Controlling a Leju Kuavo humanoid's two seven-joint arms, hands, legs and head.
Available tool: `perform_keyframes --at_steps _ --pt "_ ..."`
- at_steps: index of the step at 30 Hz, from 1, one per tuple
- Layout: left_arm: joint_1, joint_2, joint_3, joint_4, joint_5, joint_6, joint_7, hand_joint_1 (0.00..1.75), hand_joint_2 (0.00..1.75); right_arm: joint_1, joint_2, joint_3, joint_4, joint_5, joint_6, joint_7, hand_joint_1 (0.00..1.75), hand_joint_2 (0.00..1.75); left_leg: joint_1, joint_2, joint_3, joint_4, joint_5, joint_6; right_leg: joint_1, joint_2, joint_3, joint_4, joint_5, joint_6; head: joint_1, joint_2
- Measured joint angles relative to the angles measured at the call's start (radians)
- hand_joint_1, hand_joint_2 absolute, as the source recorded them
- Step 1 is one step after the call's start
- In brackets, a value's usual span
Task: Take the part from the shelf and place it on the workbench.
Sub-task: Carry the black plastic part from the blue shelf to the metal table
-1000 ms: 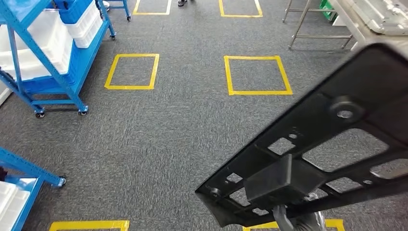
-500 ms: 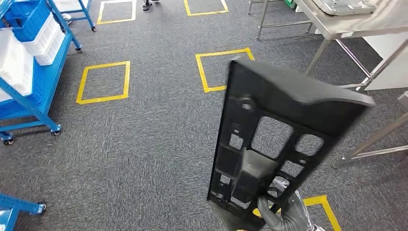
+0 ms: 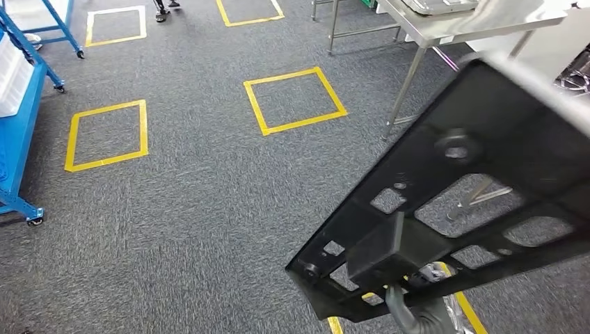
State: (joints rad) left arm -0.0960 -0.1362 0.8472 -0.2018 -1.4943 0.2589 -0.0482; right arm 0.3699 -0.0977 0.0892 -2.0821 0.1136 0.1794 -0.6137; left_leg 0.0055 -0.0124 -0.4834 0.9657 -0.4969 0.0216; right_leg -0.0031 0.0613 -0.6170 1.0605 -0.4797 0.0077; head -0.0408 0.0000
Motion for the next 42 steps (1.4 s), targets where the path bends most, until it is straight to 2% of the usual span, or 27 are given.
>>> perform_keyframes --at_steps 1,3,4,5,6,8,10,12,14,16,18,19,20,21,23,24,26,28,30,32,34,35,36,37,39,41,42 --pt "0.002 0.000 0.000 0.000 0.001 0.001 0.000 0.00 1.75 -0.001 0.003 -0.003 -0.004 -0.013 0.001 -0.013 1.75 1.75 -0.001 0.012 0.001 -0.003 0.002 0.003 -0.001 -0.025 -0.026 0.054 -0.031 0.003 0.000 0.000" --pt "0.006 0.002 0.000 0.000 0.002 0.002 0.001 0.00 1.75 -0.005 0.009 -0.008 -0.010 -0.029 0.002 -0.025 1.75 1.75 -0.003 0.037 -0.001 -0.003 0.002 0.006 -0.007 -0.046 -0.092 0.190 -0.089 0.011 0.000 0.000" --pt "0.008 0.004 0.000 0.000 0.002 0.003 0.002 0.00 1.75 -0.007 0.012 -0.009 -0.012 -0.031 0.004 -0.024 1.75 1.75 -0.004 0.049 -0.001 -0.003 0.001 0.006 -0.012 -0.050 -0.112 0.232 -0.097 0.016 0.000 0.000" --pt "0.010 0.005 0.000 0.000 0.002 0.003 0.003 0.00 1.75 -0.010 0.015 -0.010 -0.013 -0.028 0.005 -0.017 1.75 1.75 -0.004 0.061 0.000 -0.003 -0.001 0.005 -0.016 -0.053 -0.113 0.234 -0.086 0.020 0.000 0.000" --pt "0.011 0.005 0.000 0.000 0.002 0.003 0.003 0.00 1.75 -0.013 0.017 -0.010 -0.013 -0.021 0.007 -0.006 1.75 1.75 -0.003 0.071 0.002 -0.002 -0.003 0.002 -0.019 -0.061 -0.091 0.192 -0.057 0.023 0.000 0.000" --pt "0.012 0.006 -0.001 0.000 0.001 0.002 0.002 0.00 1.75 -0.022 0.021 -0.010 -0.015 0.004 0.013 0.025 1.75 1.75 -0.005 0.088 0.006 0.003 -0.011 -0.006 -0.019 -0.100 -0.017 0.054 0.002 0.024 0.000 0.000" --pt "0.012 0.006 -0.002 0.000 0.000 0.000 0.002 0.00 1.75 -0.030 0.023 -0.010 -0.016 0.030 0.019 0.053 1.75 1.75 -0.010 0.101 0.009 0.008 -0.020 -0.016 -0.014 -0.130 0.025 -0.030 0.022 0.014 0.000 0.000" --pt "0.010 0.007 -0.003 0.000 0.000 -0.002 0.002 0.00 1.75 -0.034 0.025 -0.010 -0.015 0.058 0.026 0.085 1.75 1.75 -0.013 0.117 0.012 0.010 -0.026 -0.026 -0.008 -0.120 0.025 -0.040 0.018 -0.001 0.000 0.000" --pt "0.007 0.007 -0.004 0.000 0.003 -0.004 0.001 0.00 1.75 -0.035 0.024 -0.009 -0.012 0.090 0.035 0.121 1.75 1.75 -0.008 0.102 0.010 0.025 -0.041 -0.037 -0.010 -0.101 0.024 -0.044 0.020 -0.014 0.000 0.000" --pt "0.005 0.006 -0.004 0.000 0.010 -0.007 -0.001 0.00 1.75 -0.039 0.023 -0.005 -0.004 0.114 0.040 0.146 1.75 1.75 -0.003 0.057 -0.027 0.111 -0.094 -0.045 -0.013 -0.083 0.026 -0.049 0.023 -0.026 0.000 0.000" --pt "-0.001 0.005 -0.004 0.000 0.017 -0.010 -0.005 0.00 1.75 -0.041 0.019 0.000 0.008 0.128 0.039 0.162 1.75 1.75 -0.003 0.034 -0.093 0.252 -0.157 -0.046 -0.011 -0.064 0.025 -0.048 0.023 -0.031 0.000 0.000" --pt "-0.005 0.004 -0.004 0.000 0.018 -0.011 -0.006 0.00 1.75 -0.041 0.015 0.004 0.014 0.133 0.039 0.168 1.75 1.75 -0.003 0.031 -0.117 0.301 -0.168 -0.046 -0.009 -0.053 0.025 -0.047 0.023 -0.031 0.000 0.000" --pt "-0.007 0.004 -0.004 0.000 0.019 -0.012 -0.006 0.00 1.75 -0.041 0.011 0.008 0.021 0.136 0.039 0.173 1.75 1.75 -0.002 0.030 -0.125 0.314 -0.159 -0.045 -0.009 -0.041 0.026 -0.046 0.023 -0.031 0.000 0.000" --pt "-0.008 0.004 -0.004 0.000 0.020 -0.013 -0.005 0.00 1.75 -0.041 0.006 0.012 0.027 0.139 0.038 0.176 1.75 1.75 -0.002 0.026 -0.114 0.285 -0.129 -0.044 -0.009 -0.027 0.027 -0.044 0.023 -0.031 0.000 0.000" --pt "-0.004 0.004 -0.003 0.000 0.020 -0.016 -0.002 0.00 1.75 -0.041 -0.001 0.020 0.036 0.140 0.038 0.180 1.75 1.75 0.002 -0.003 -0.061 0.153 -0.052 -0.039 -0.010 -0.001 0.027 -0.040 0.022 -0.027 0.000 0.000" --pt "-0.002 0.004 -0.003 0.000 0.020 -0.018 -0.001 0.00 1.75 -0.043 -0.005 0.022 0.039 0.139 0.038 0.182 1.75 1.75 0.004 -0.024 -0.038 0.092 -0.029 -0.036 -0.010 0.011 0.025 -0.037 0.022 -0.023 0.000 0.000" --pt "0.000 0.004 -0.003 0.000 0.019 -0.020 -0.001 0.00 1.75 -0.045 -0.011 0.025 0.044 0.137 0.037 0.185 1.75 1.75 0.003 -0.050 -0.023 0.041 -0.022 -0.029 -0.011 0.029 0.016 -0.036 0.028 -0.009 0.000 0.000" --pt "-0.002 0.000 -0.003 0.000 0.016 -0.020 -0.002 0.00 1.75 -0.044 -0.017 0.026 0.047 0.136 0.036 0.188 1.75 1.75 0.002 -0.037 -0.022 0.032 -0.016 -0.015 -0.013 0.038 0.009 -0.039 0.035 0.006 0.000 0.000" --pt "-0.001 -0.003 -0.003 0.000 0.015 -0.021 -0.003 0.00 1.75 -0.043 -0.024 0.026 0.048 0.136 0.035 0.189 1.75 1.75 0.003 -0.017 -0.017 0.021 -0.006 0.001 -0.011 0.003 -0.005 -0.013 0.016 0.014 0.000 0.000" --pt "0.004 -0.006 -0.003 0.000 0.015 -0.022 -0.005 0.00 1.75 -0.042 -0.029 0.027 0.048 0.135 0.034 0.189 1.75 1.75 0.002 0.006 -0.016 0.015 -0.002 0.009 -0.010 -0.042 -0.050 0.087 -0.043 0.018 0.000 0.000" --pt "0.007 -0.006 -0.003 0.000 0.017 -0.022 -0.009 0.00 1.75 -0.042 -0.034 0.027 0.049 0.132 0.034 0.188 1.75 1.75 -0.002 0.030 -0.017 0.015 -0.003 0.011 -0.012 -0.051 -0.105 0.207 -0.090 0.023 0.000 0.000" --pt "0.008 -0.007 -0.003 0.000 0.017 -0.022 -0.011 0.00 1.75 -0.041 -0.037 0.028 0.050 0.129 0.033 0.187 1.75 1.75 -0.004 0.042 -0.017 0.016 -0.004 0.011 -0.012 -0.052 -0.114 0.229 -0.090 0.024 0.000 0.000" --pt "0.008 -0.008 -0.003 0.000 0.019 -0.021 -0.013 0.00 1.75 -0.041 -0.040 0.028 0.051 0.125 0.033 0.184 1.75 1.75 -0.005 0.054 -0.015 0.016 -0.006 0.011 -0.012 -0.056 -0.103 0.209 -0.071 0.024 0.000 0.000" --pt "0.009 -0.010 -0.003 0.000 0.020 -0.019 -0.016 0.00 1.75 -0.041 -0.043 0.028 0.051 0.121 0.033 0.180 1.75 1.75 -0.005 0.064 -0.013 0.016 -0.008 0.010 -0.011 -0.063 -0.071 0.152 -0.039 0.022 0.000 0.000" --pt "0.010 -0.015 -0.003 0.000 0.025 -0.014 -0.022 0.00 1.75 -0.045 -0.047 0.028 0.052 0.113 0.034 0.171 1.75 1.75 -0.010 0.081 -0.006 0.017 -0.015 0.004 -0.004 -0.105 0.004 0.013 0.010 0.011 0.000 0.000" --pt "0.012 -0.019 -0.002 0.000 0.029 -0.011 -0.026 0.00 1.75 -0.051 -0.049 0.029 0.053 0.109 0.035 0.165 1.75 1.75 -0.014 0.096 -0.002 0.018 -0.022 -0.005 0.006 -0.130 0.034 -0.046 0.019 -0.001 0.000 0.000" --pt "0.013 -0.021 -0.002 0.000 0.030 -0.009 -0.027 0.00 1.75 -0.052 -0.050 0.029 0.054 0.108 0.035 0.164 1.75 1.75 -0.015 0.105 0.000 0.018 -0.024 -0.009 0.009 -0.123 0.032 -0.048 0.018 -0.006 0.000 0.000"
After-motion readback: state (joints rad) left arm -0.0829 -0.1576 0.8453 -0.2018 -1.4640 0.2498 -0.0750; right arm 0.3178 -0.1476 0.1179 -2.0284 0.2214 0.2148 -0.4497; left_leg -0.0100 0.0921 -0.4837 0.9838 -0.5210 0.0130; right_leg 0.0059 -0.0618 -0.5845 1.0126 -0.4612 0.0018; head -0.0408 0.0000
